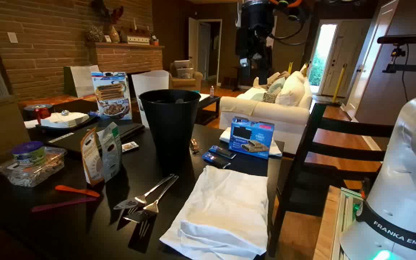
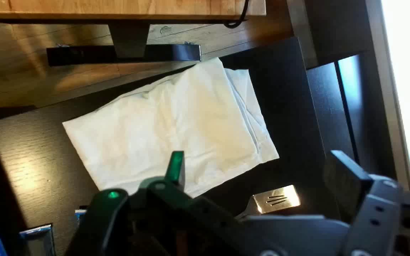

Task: Put the left packet in the blue box

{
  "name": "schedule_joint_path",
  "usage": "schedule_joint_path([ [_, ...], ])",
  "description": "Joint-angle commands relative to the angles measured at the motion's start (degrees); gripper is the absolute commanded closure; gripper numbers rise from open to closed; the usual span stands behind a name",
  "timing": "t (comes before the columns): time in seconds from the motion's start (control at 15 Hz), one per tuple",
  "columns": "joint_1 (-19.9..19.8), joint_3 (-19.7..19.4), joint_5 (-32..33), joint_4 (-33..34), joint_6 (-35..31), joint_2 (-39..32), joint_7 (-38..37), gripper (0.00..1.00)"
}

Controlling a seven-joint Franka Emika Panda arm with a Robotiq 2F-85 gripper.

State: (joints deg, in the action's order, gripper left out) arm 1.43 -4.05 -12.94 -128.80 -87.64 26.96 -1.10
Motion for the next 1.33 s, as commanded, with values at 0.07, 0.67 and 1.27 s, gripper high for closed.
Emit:
schedule_joint_path([
  [0.07,-1.2,0.9,-0.3,0.1,0.2,-0.1,0.4,0.00],
  [0.67,-4.8,0.0,8.9,0.7,-16.1,-10.6,3.1,0.00],
  [1.27,-7.8,-1.4,18.9,-2.1,-45.9,-24.0,-3.0,0.00],
])
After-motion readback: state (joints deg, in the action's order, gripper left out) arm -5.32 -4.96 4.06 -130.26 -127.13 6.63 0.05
